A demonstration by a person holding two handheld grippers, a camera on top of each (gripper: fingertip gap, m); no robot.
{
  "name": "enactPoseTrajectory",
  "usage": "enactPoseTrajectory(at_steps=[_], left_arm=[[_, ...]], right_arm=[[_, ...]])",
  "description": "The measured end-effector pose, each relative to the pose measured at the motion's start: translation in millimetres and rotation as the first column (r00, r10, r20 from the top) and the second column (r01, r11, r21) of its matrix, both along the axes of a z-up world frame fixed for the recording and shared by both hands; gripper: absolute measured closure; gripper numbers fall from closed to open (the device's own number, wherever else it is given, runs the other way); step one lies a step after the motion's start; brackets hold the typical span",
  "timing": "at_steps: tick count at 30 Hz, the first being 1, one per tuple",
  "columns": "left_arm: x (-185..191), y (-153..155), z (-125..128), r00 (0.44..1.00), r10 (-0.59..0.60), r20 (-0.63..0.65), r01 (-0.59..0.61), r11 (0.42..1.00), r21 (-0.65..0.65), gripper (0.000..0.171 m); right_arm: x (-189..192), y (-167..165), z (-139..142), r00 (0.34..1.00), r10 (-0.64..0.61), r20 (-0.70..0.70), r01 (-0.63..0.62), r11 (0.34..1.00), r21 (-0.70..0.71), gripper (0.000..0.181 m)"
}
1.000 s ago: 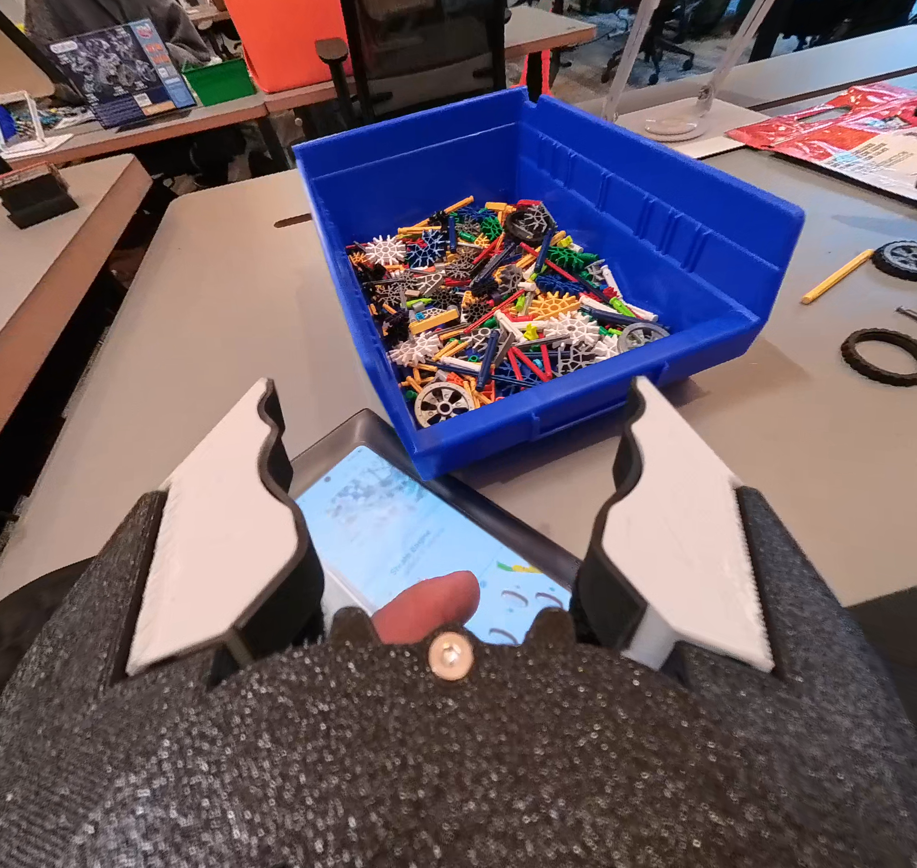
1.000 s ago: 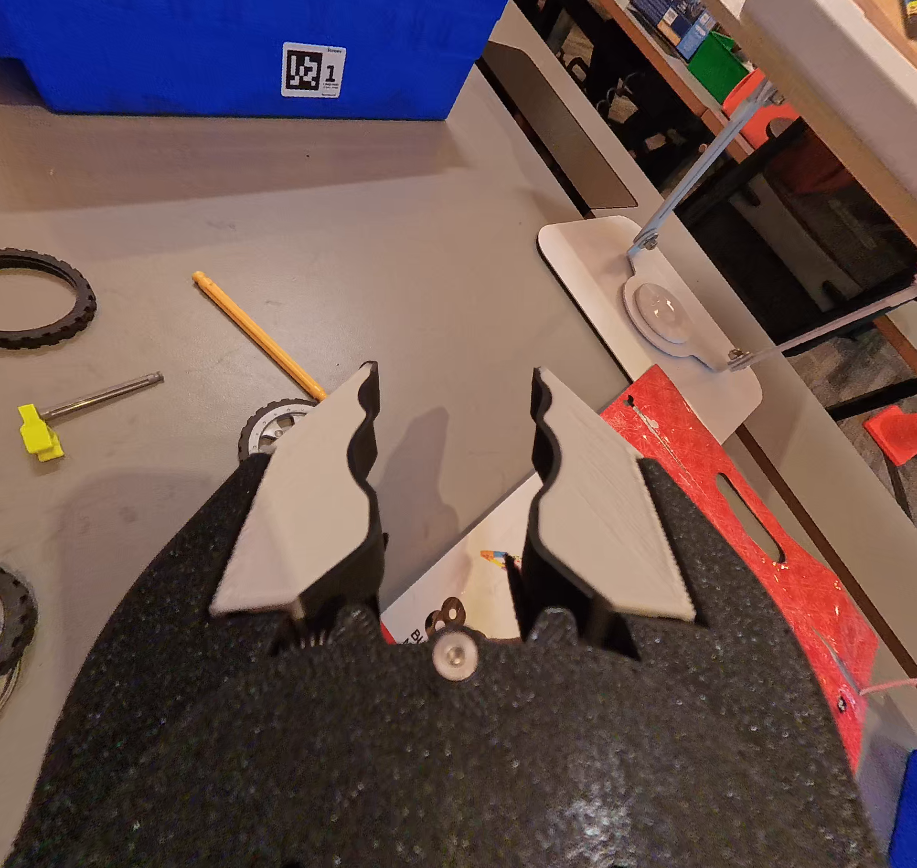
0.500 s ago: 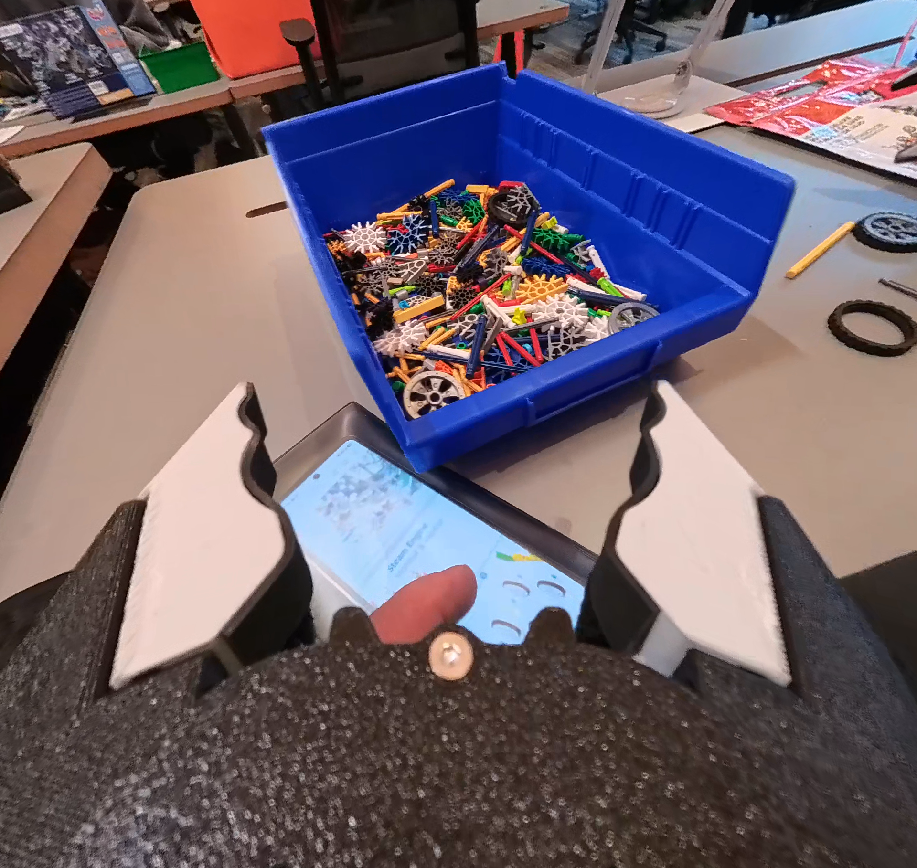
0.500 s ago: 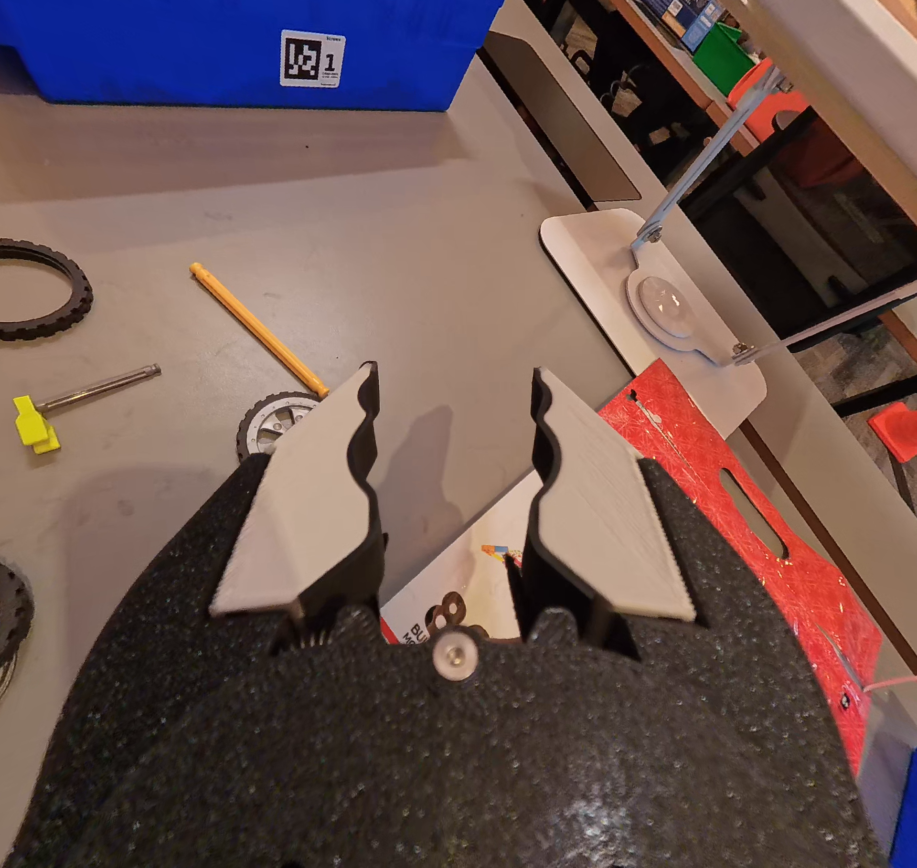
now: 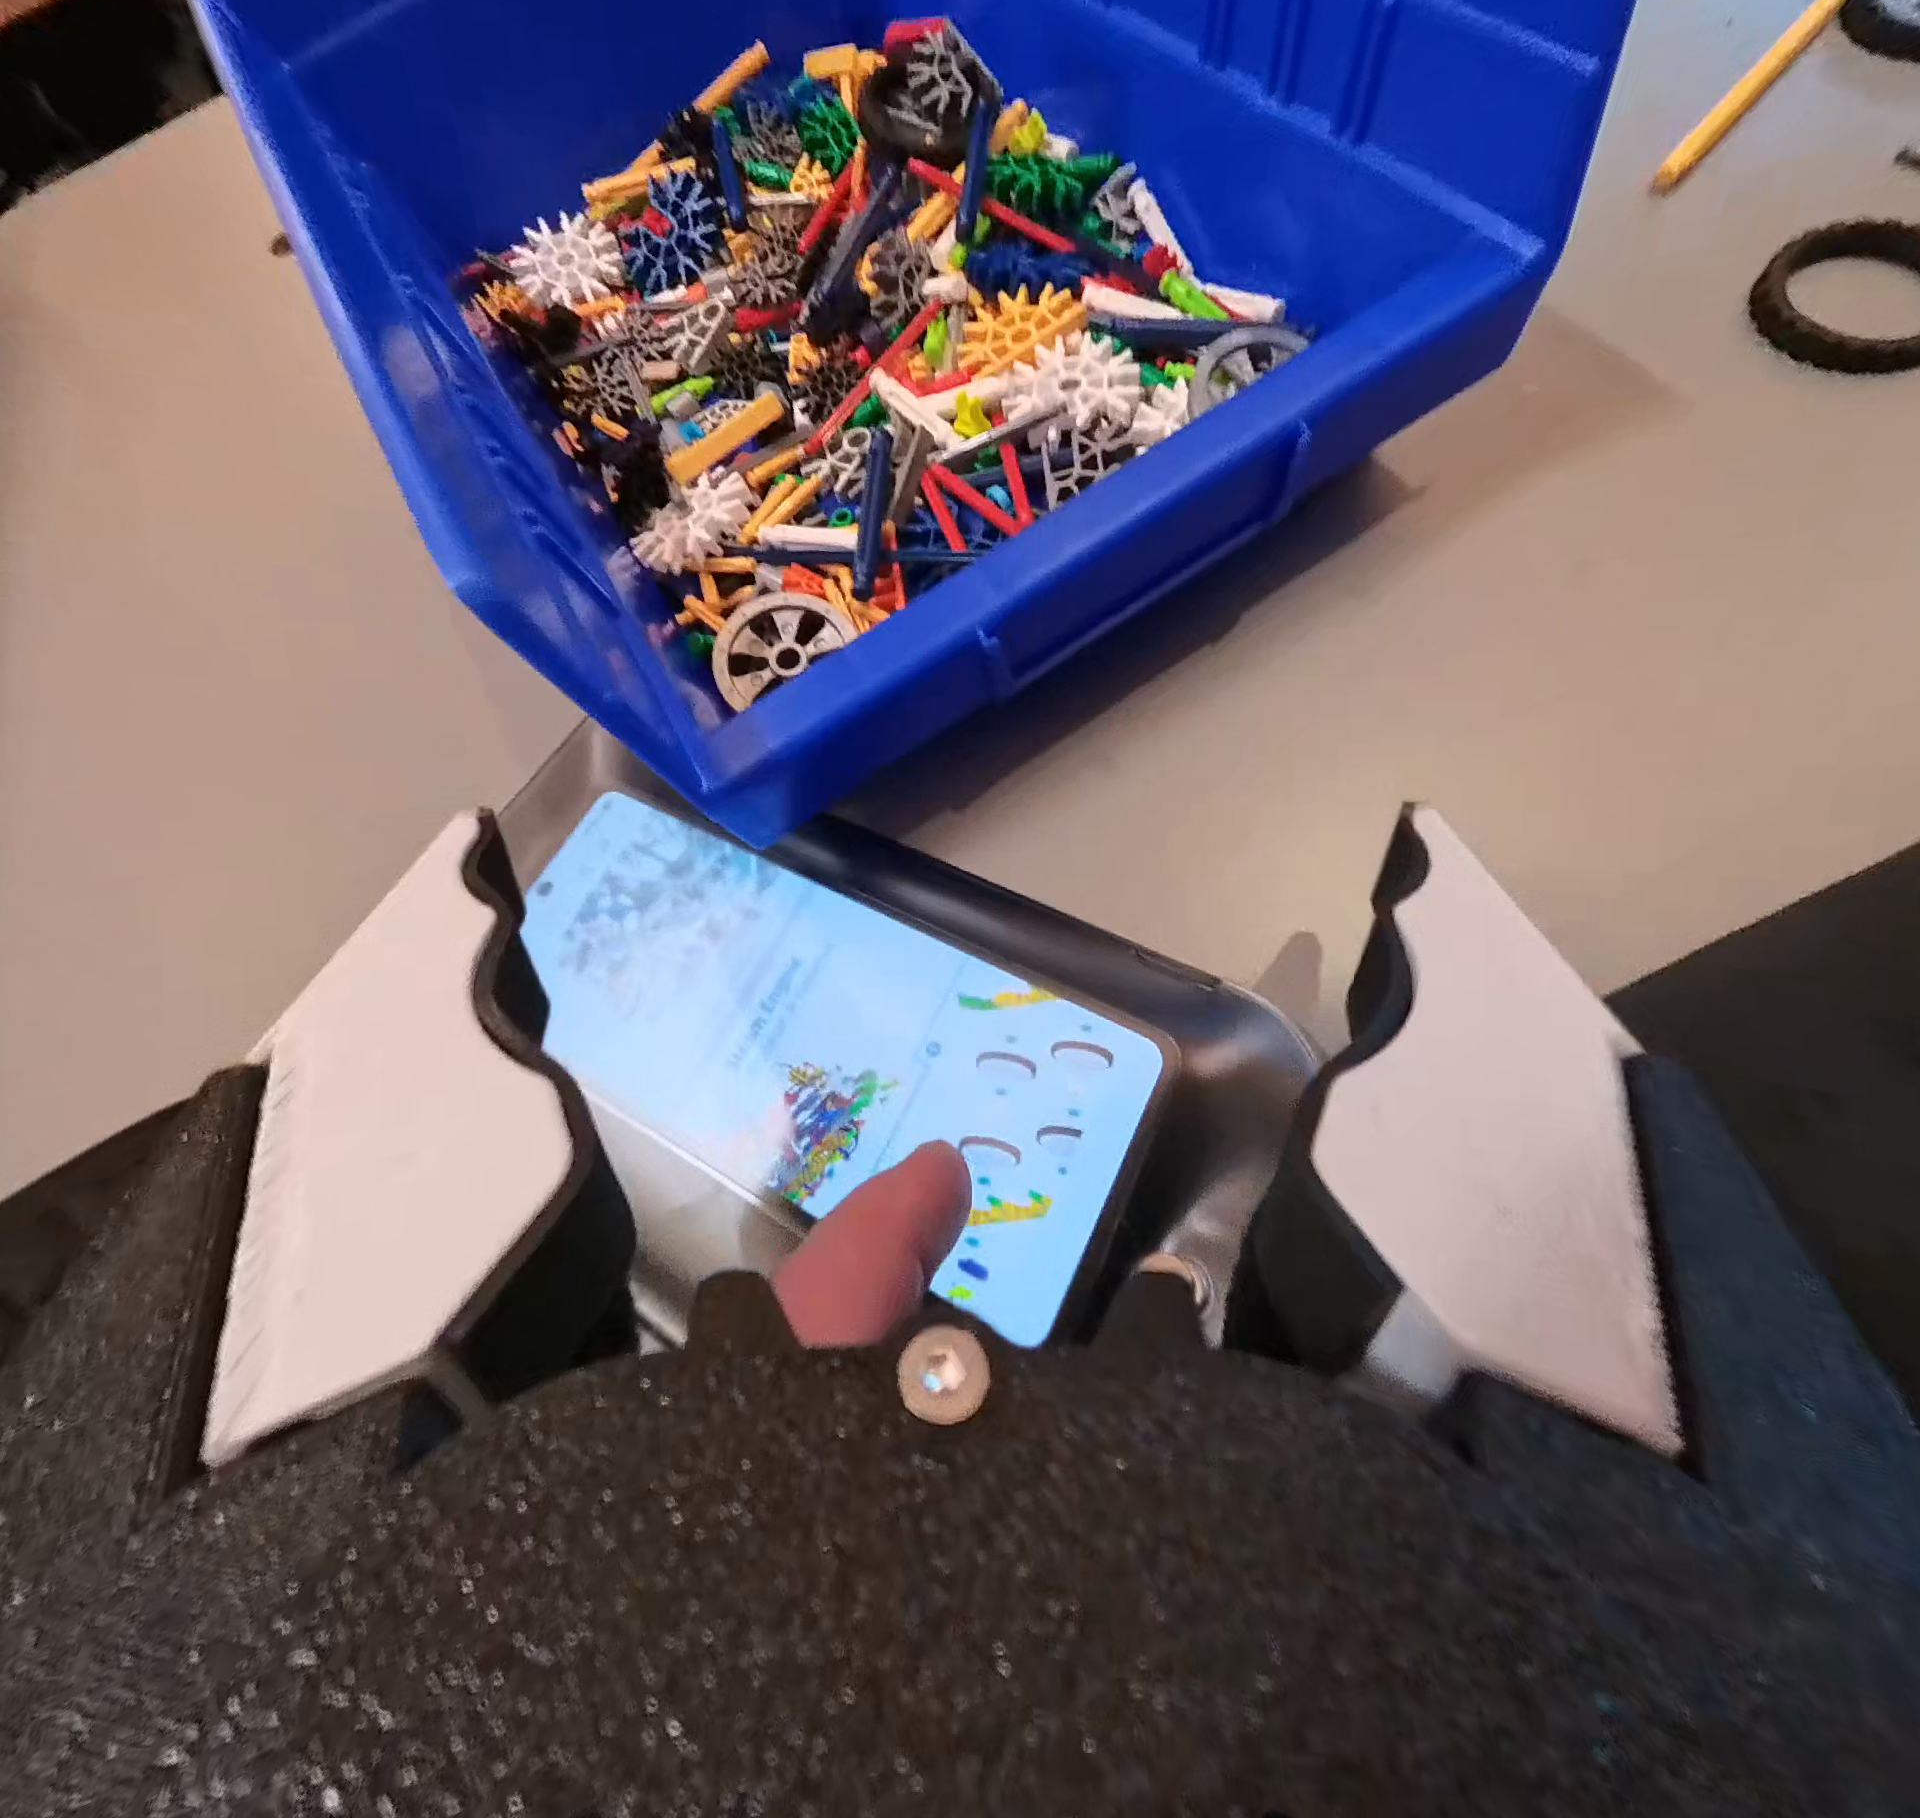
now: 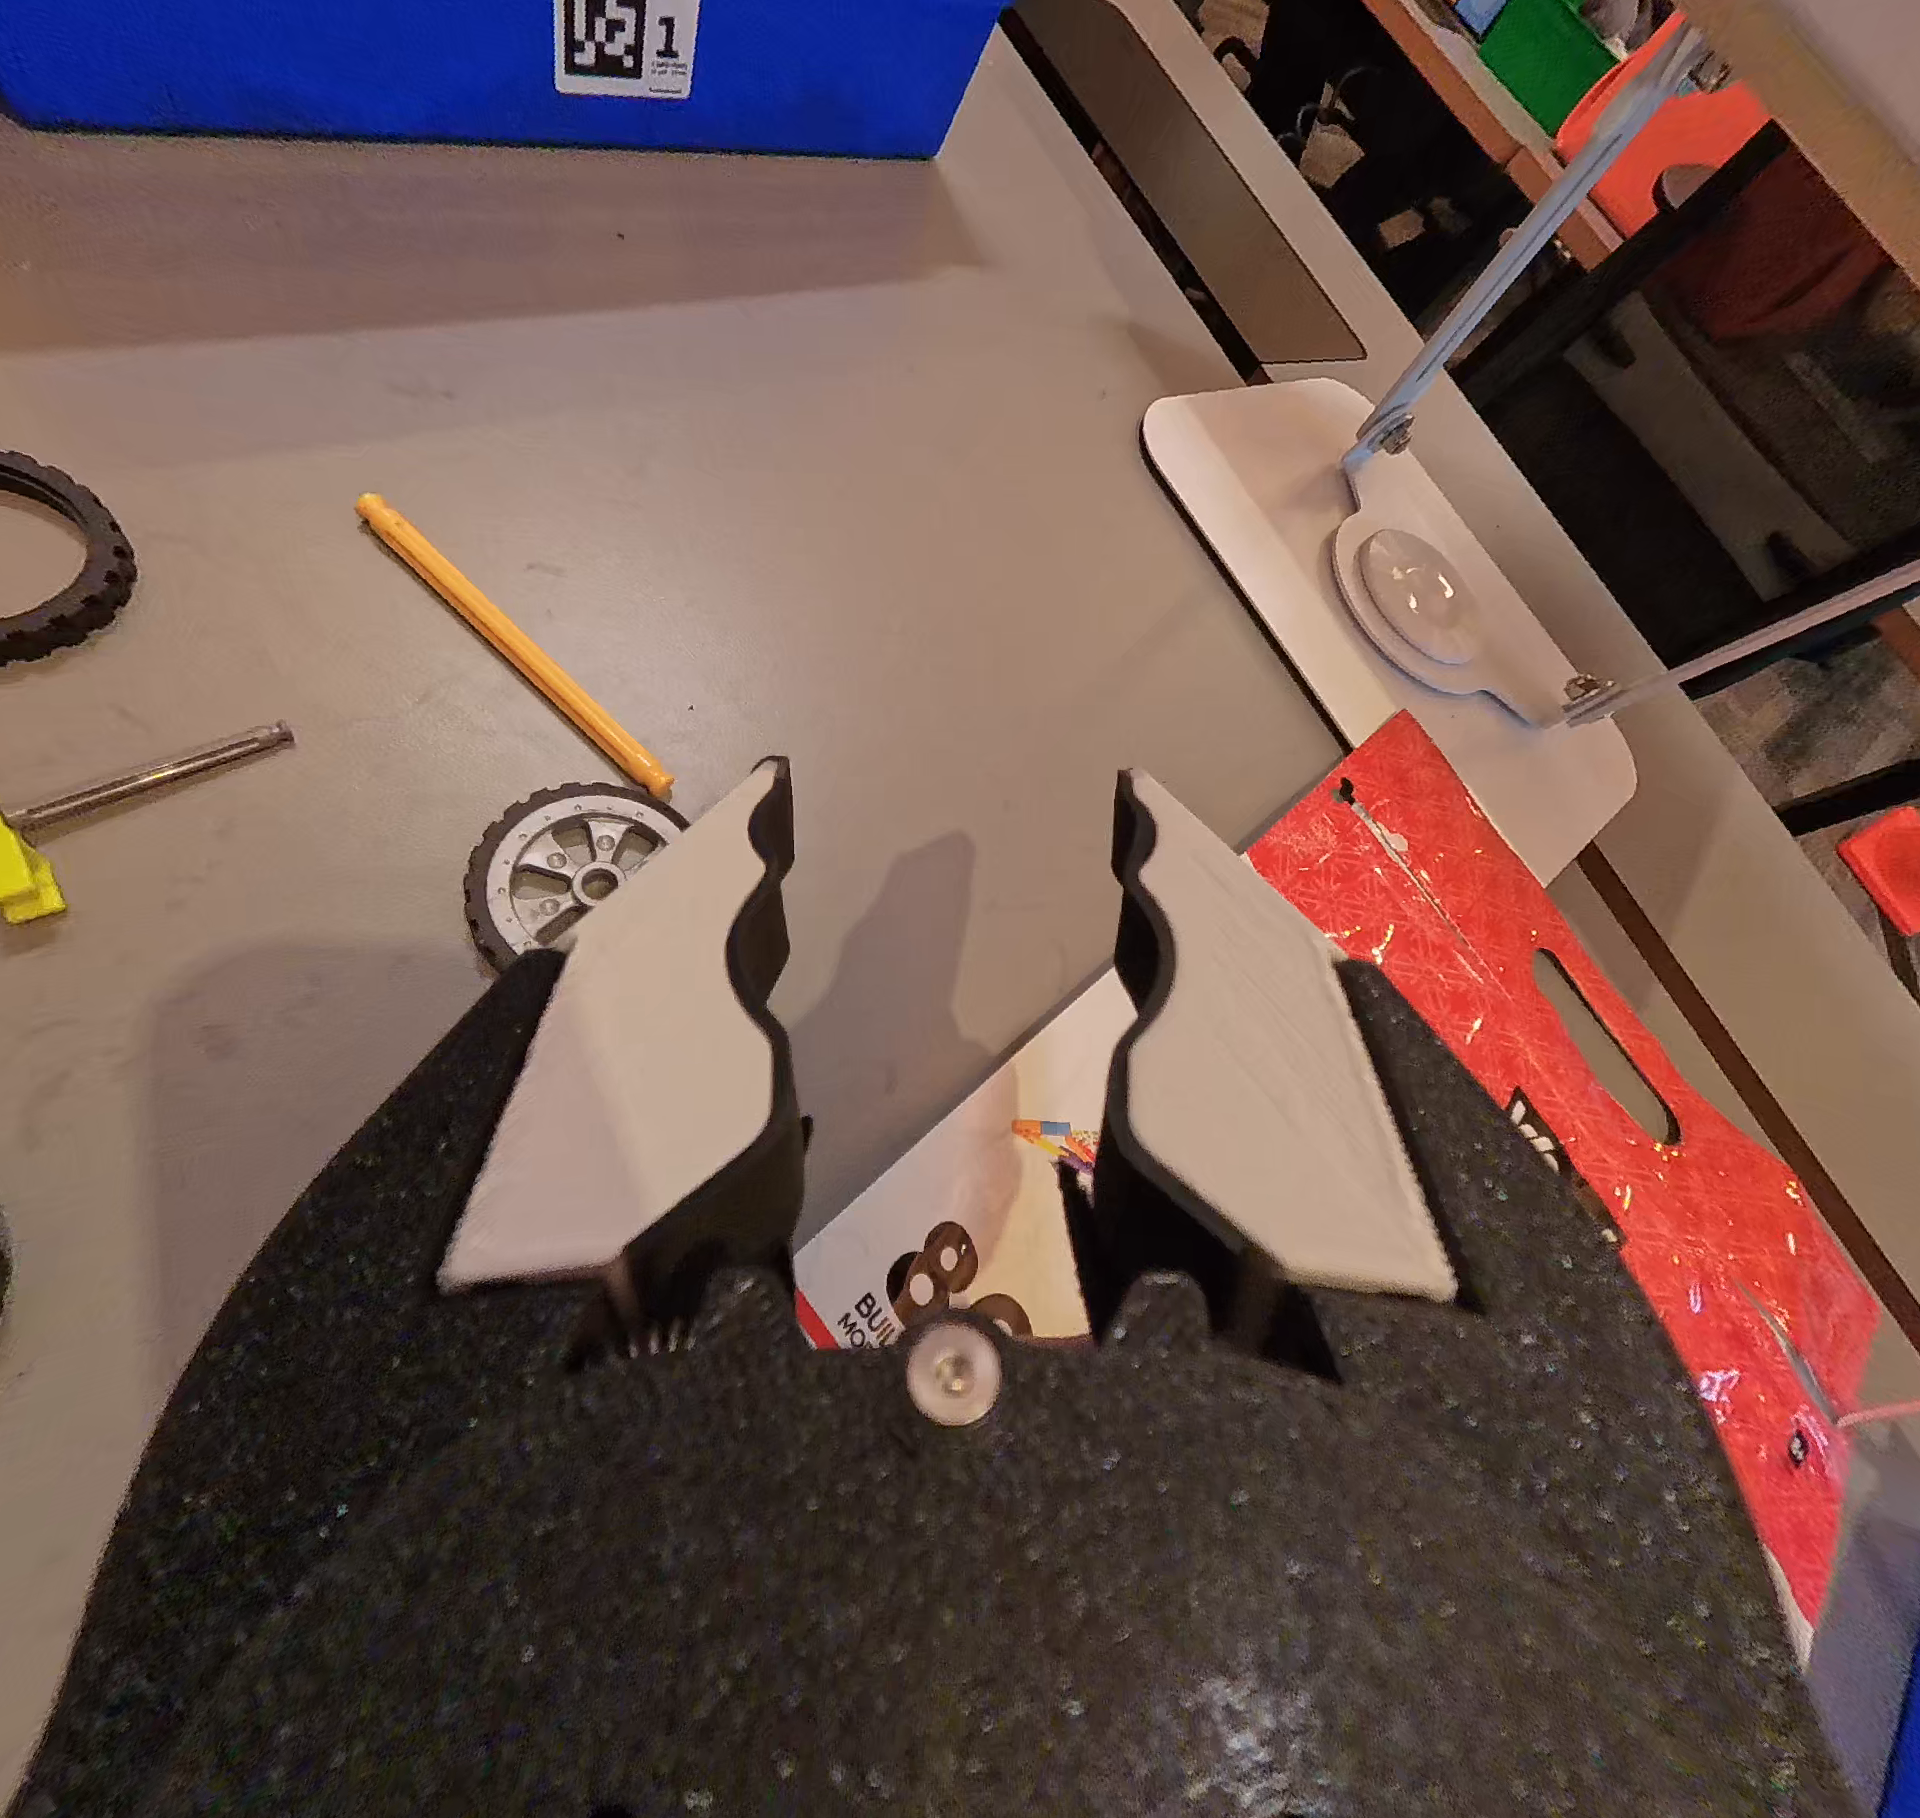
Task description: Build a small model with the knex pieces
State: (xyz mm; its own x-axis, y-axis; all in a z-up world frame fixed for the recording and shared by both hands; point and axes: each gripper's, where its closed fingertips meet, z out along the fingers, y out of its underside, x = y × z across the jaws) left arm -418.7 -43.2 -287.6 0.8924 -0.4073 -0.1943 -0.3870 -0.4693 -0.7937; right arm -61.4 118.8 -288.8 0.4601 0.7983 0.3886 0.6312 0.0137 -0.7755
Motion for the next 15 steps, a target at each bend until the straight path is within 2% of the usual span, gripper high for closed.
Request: enactPoseTrajectory(at_steps=[4, 15], left_arm=[[3, -7, -9, 0.999, -0.033, -0.038, 0.031, 0.999, -0.045, 0.017], [-7, -5, -9, 1.0, -0.019, -0.007, 0.019, 0.999, -0.027, 0.017]], right_arm=[[1, 1, -4, 1.0, -0.005, 0.012, 0.005, 1.0, -0.005, 0.119], [4, 4, -13, 0.999, -0.018, 0.041, 0.018, 1.0, -0.02, 0.119]])
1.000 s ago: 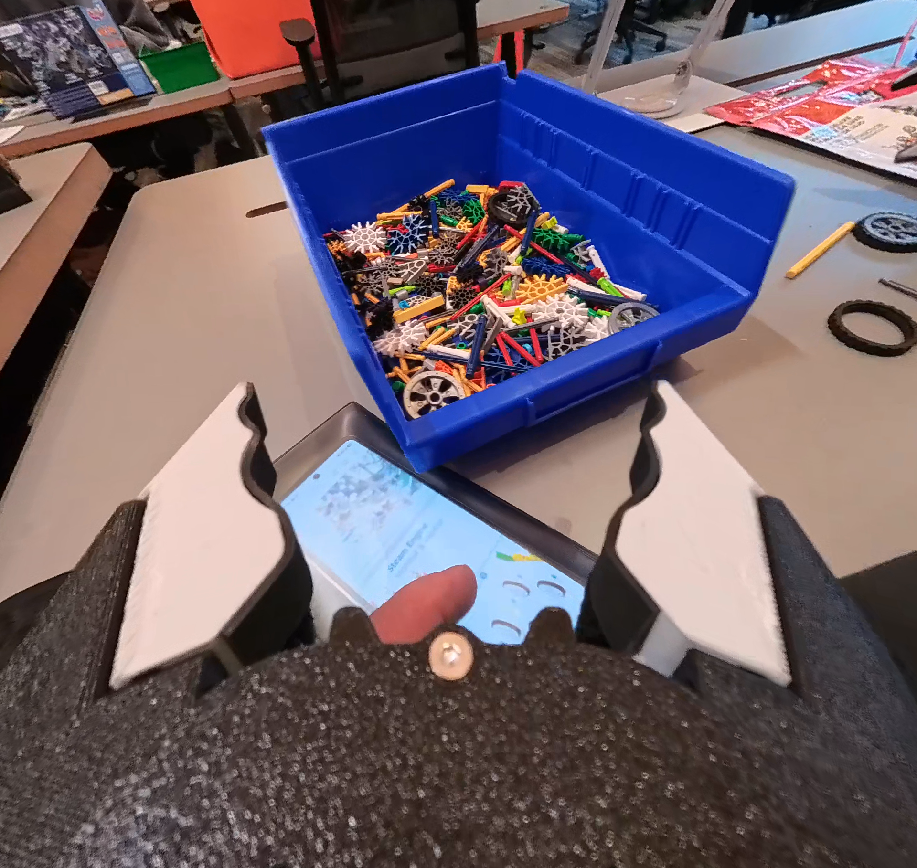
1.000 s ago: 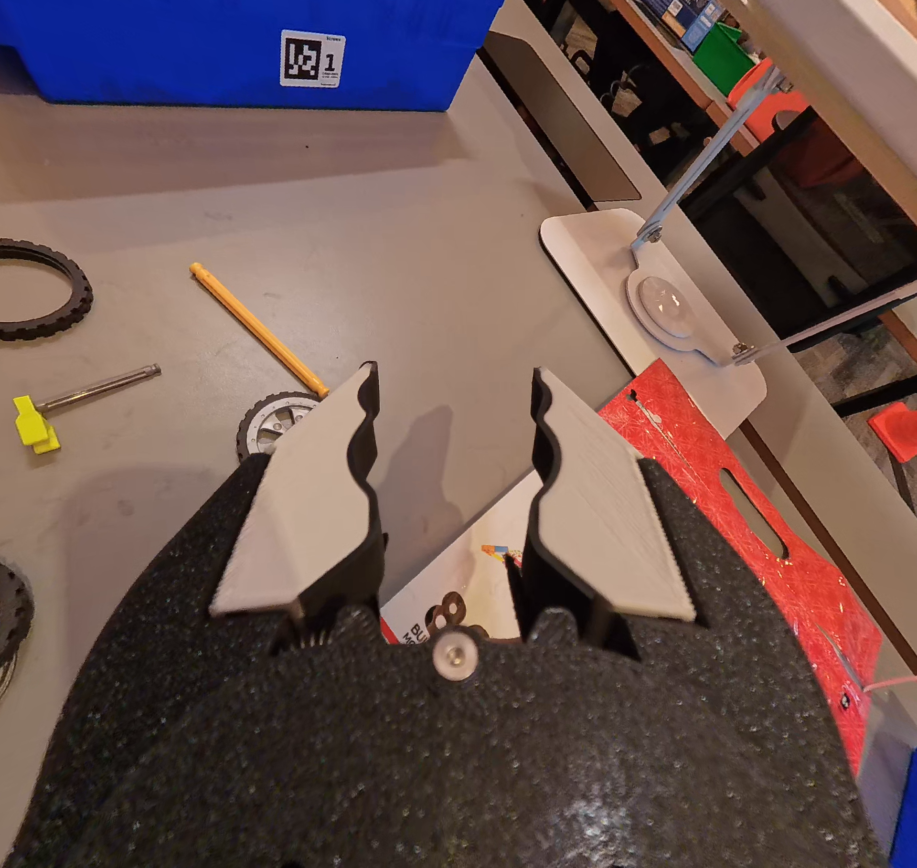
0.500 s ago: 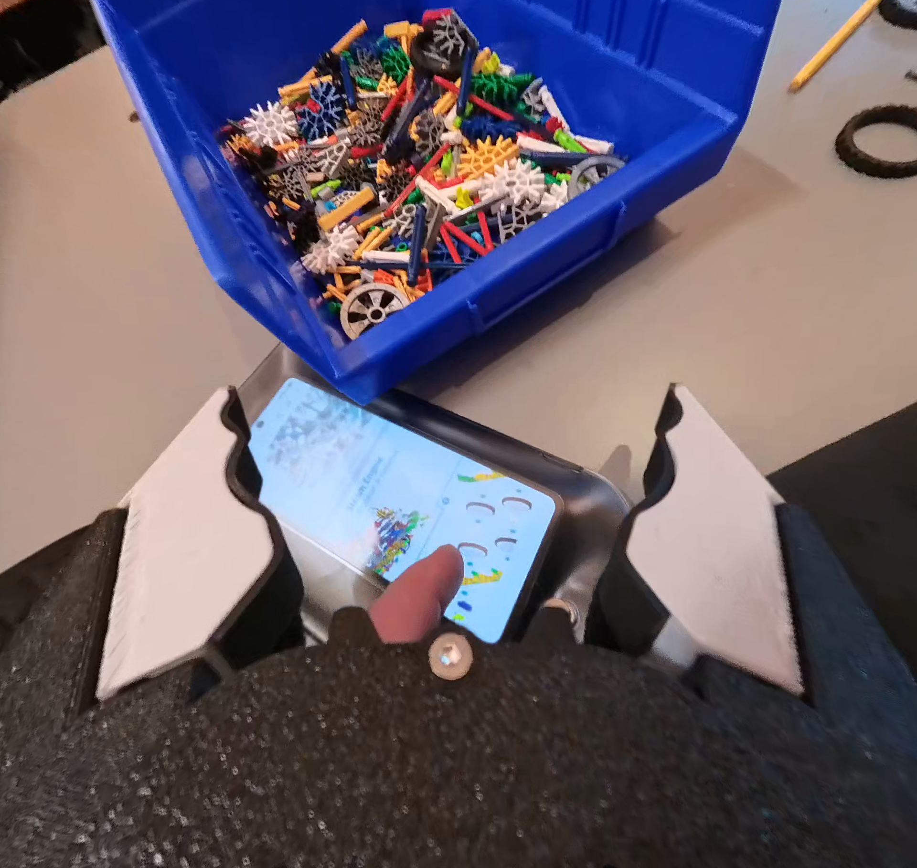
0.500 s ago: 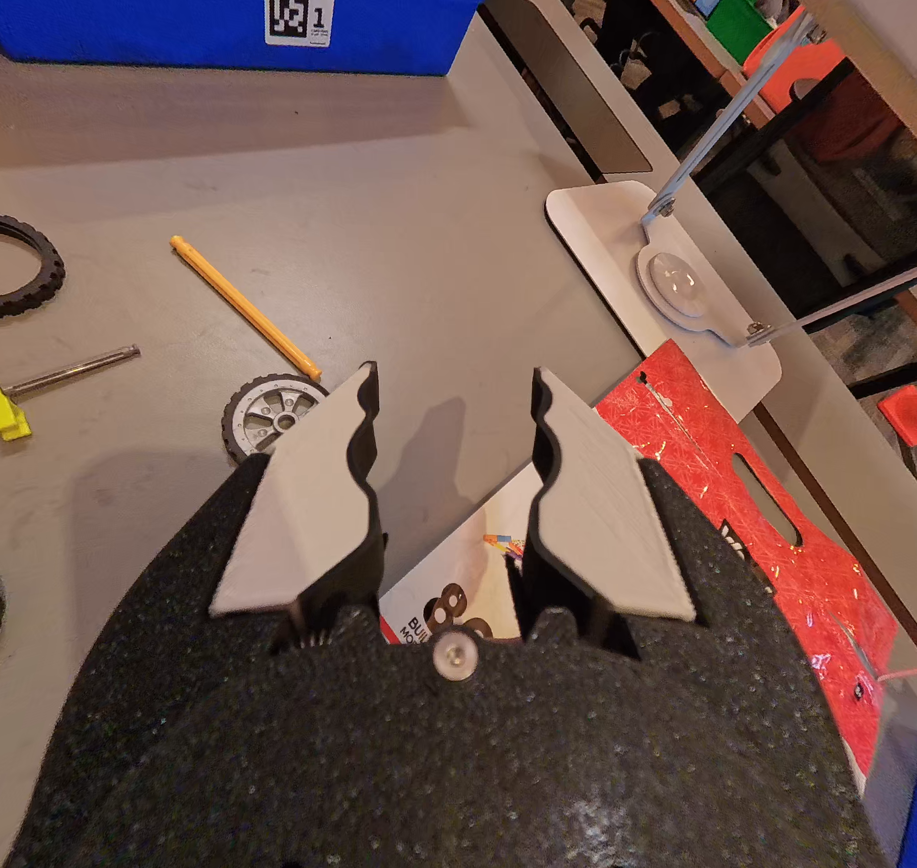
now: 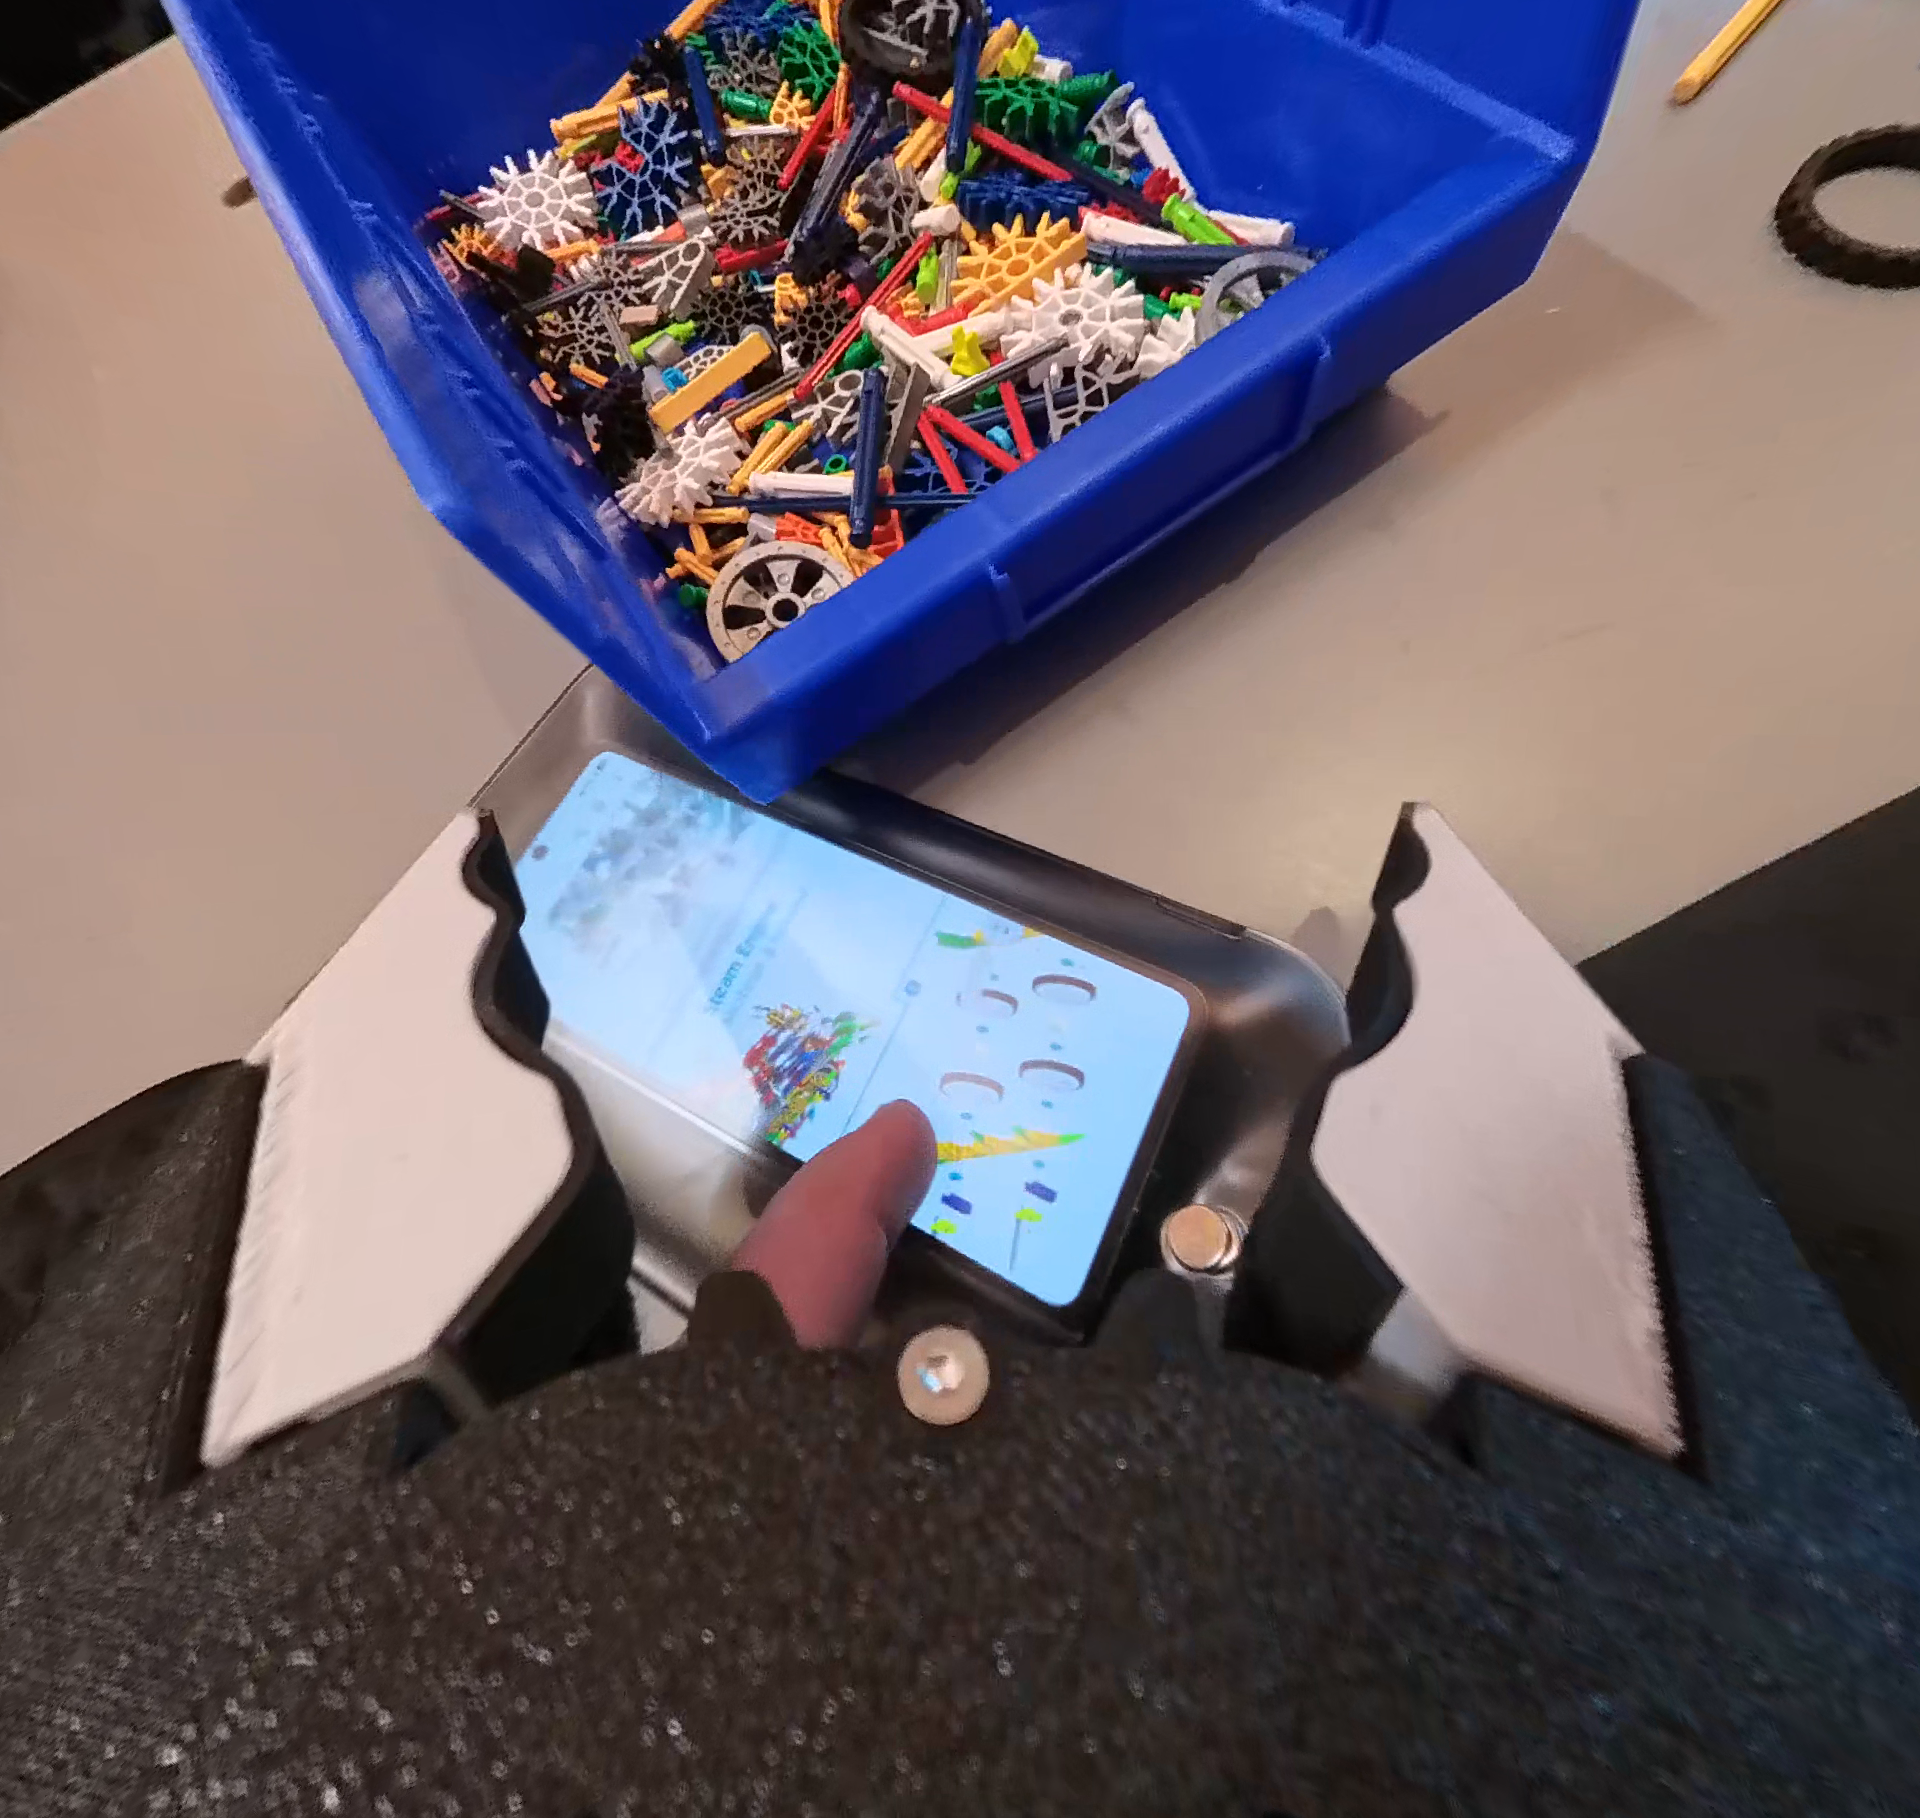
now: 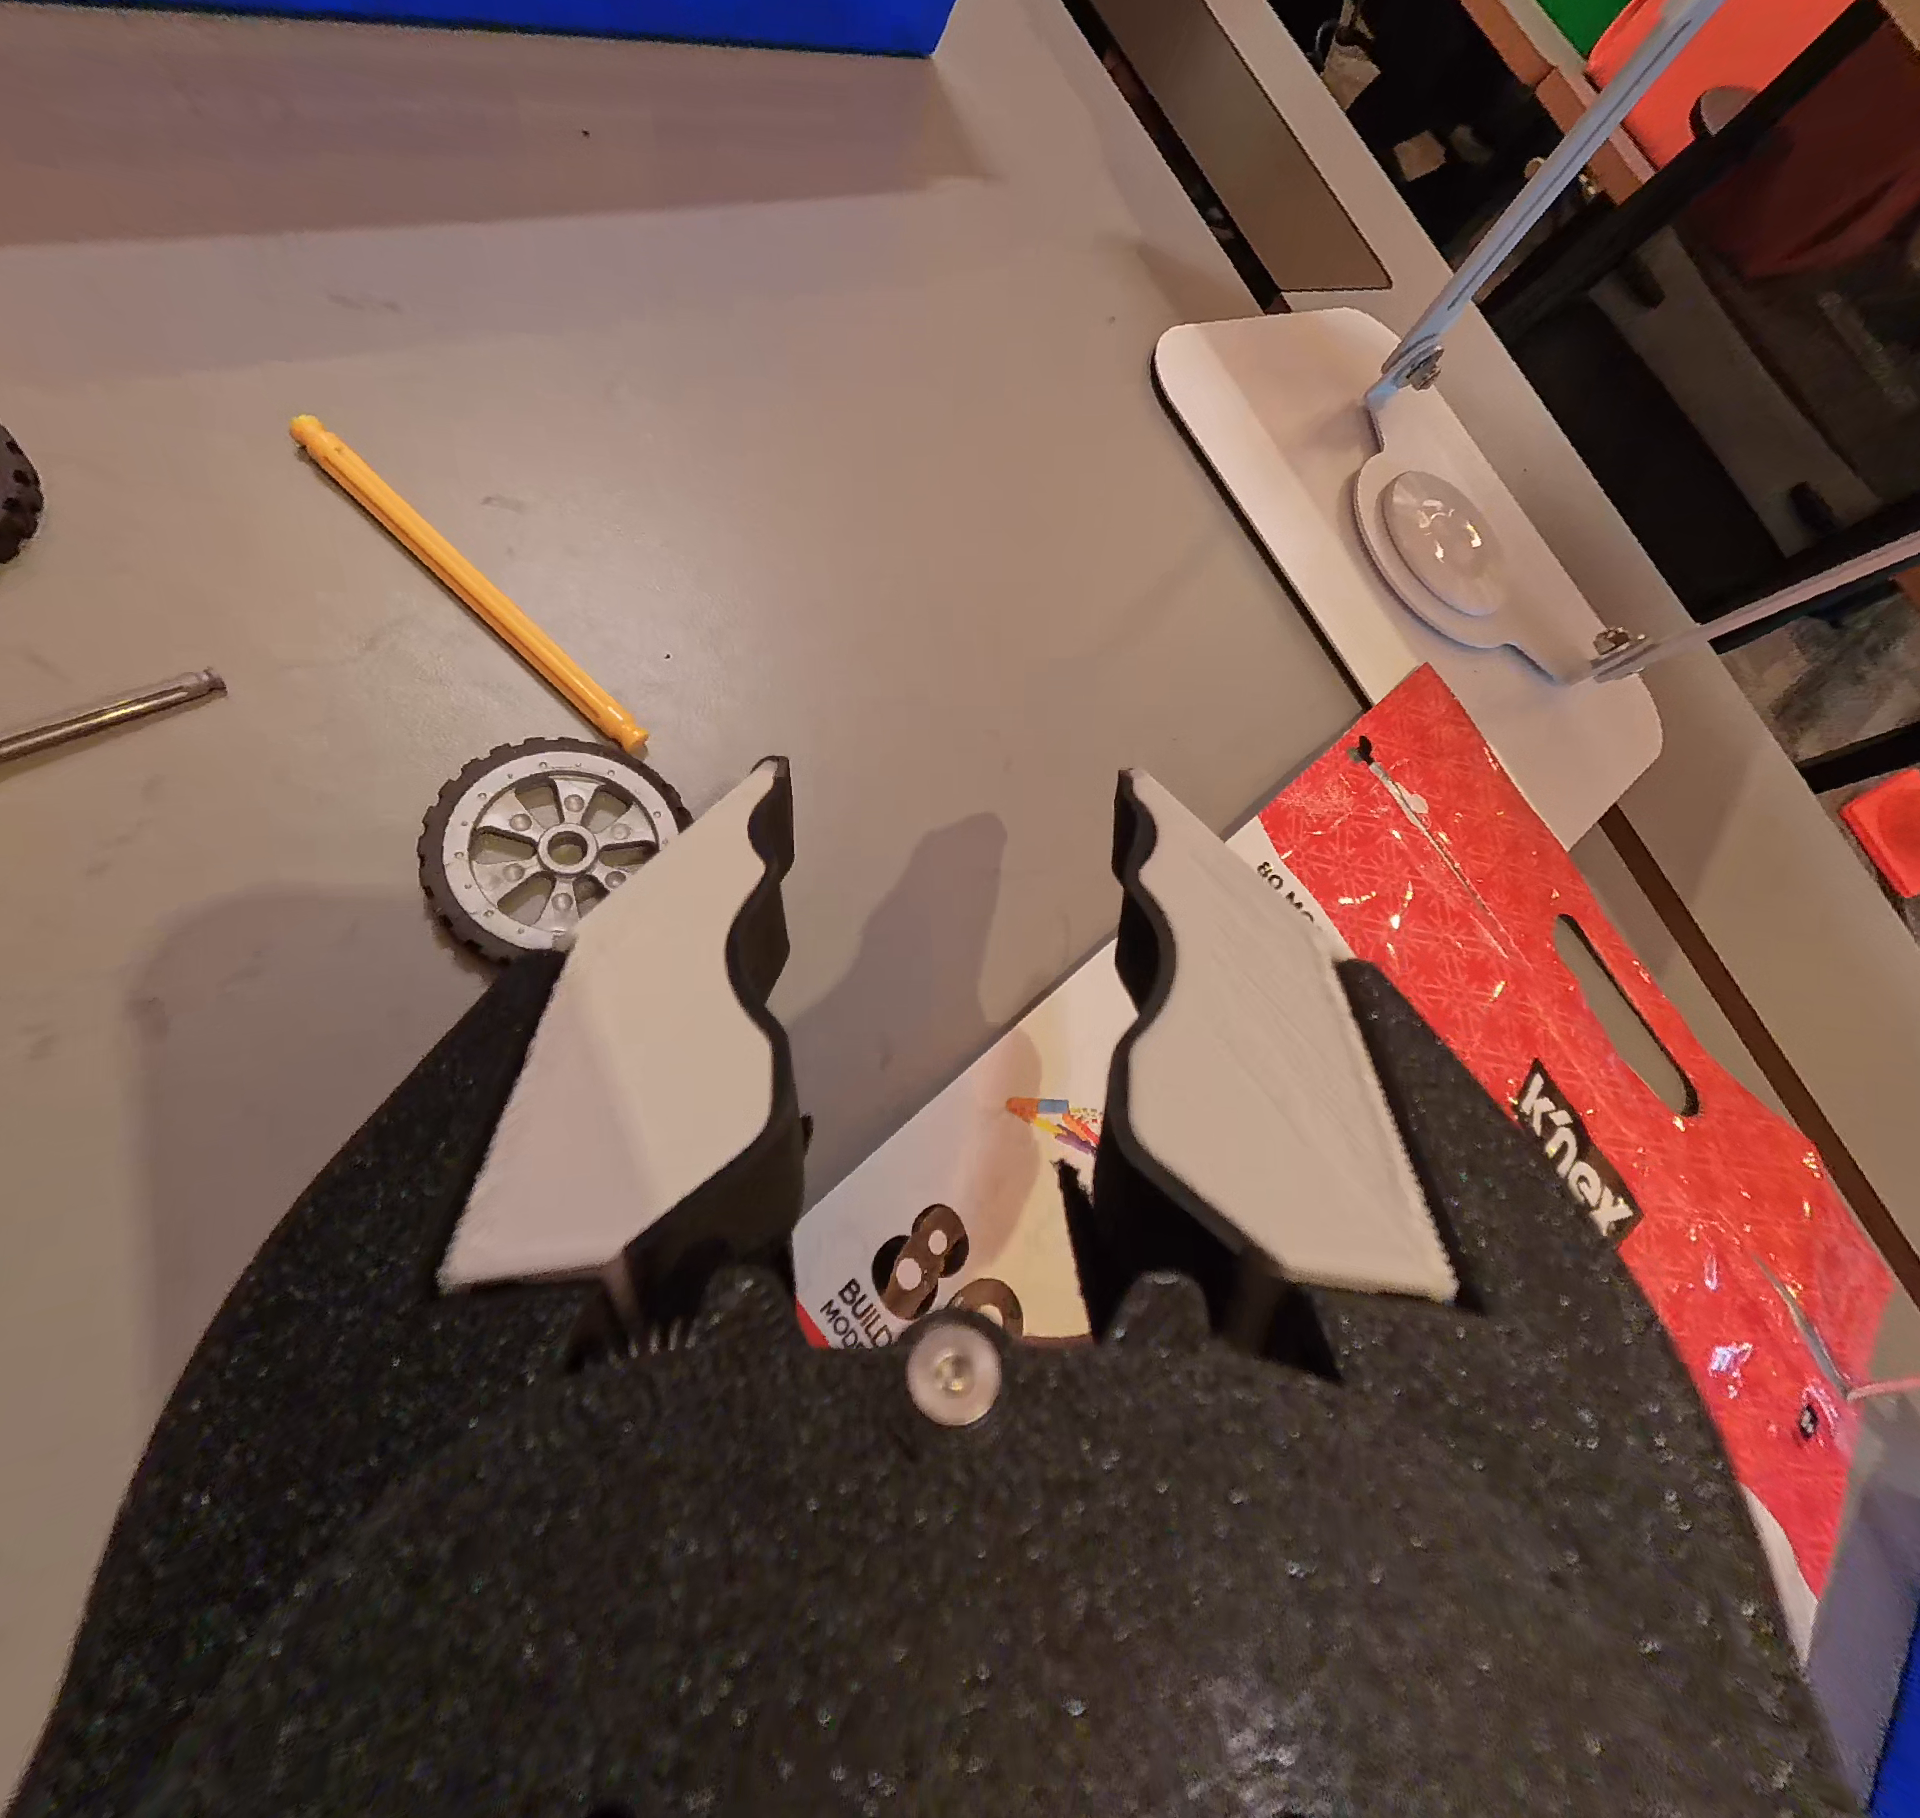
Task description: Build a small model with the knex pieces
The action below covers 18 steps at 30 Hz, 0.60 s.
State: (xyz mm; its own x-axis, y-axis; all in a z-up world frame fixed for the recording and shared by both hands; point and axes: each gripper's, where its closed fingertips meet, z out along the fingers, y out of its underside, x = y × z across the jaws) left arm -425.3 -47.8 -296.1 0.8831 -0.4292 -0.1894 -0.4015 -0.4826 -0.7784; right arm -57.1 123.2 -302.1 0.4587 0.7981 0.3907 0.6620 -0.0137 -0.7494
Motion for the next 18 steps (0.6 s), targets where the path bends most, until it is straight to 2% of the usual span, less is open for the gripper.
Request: enactPoseTrajectory(at_steps=[7, 11, 15, 18], left_arm=[[1, 1, 6, 1.0, -0.024, -0.009, 0.024, 0.998, 0.06, 0.017], [15, -3, 15, 0.995, -0.102, 0.012, 0.1, 0.991, 0.093, 0.02], [14, -7, 0, 0.993, -0.114, -0.041, 0.115, 0.993, 0.03, 0.021], [9, -5, 4, 0.995, -0.087, -0.041, 0.089, 0.995, 0.049, 0.022]], right_arm=[[2, 2, -1, 1.0, -0.007, 0.007, 0.007, 1.0, 0.004, 0.119], [3, 2, -3, 1.0, -0.009, 0.012, 0.009, 1.0, 0.0, 0.119], [3, 3, -6, 1.0, -0.01, 0.02, 0.01, 1.0, -0.005, 0.119], [3, 3, -6, 1.0, -0.012, 0.023, 0.012, 1.0, -0.005, 0.119]])
